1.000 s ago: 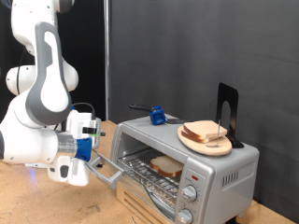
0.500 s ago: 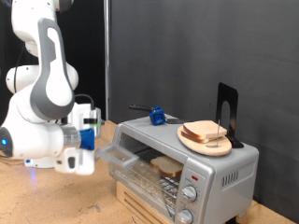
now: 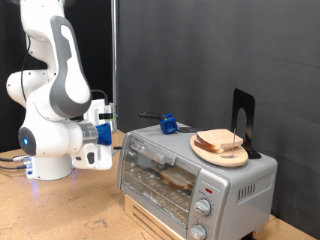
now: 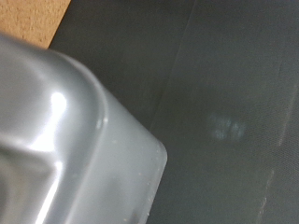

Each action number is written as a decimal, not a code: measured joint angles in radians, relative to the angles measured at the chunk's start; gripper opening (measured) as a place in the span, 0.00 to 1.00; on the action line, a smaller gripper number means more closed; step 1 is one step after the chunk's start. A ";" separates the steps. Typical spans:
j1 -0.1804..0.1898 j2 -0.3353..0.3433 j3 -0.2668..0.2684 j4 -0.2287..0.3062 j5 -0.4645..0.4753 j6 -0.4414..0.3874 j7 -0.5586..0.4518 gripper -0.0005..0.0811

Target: Make a piece of toast with the oven

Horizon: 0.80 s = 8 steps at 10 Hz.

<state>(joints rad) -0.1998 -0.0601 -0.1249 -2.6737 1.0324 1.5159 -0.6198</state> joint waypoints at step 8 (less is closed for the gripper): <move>-0.054 -0.246 -0.005 -0.150 0.095 0.066 0.072 1.00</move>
<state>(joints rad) -0.2542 -0.3060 -0.1298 -2.8241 1.1276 1.5824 -0.5475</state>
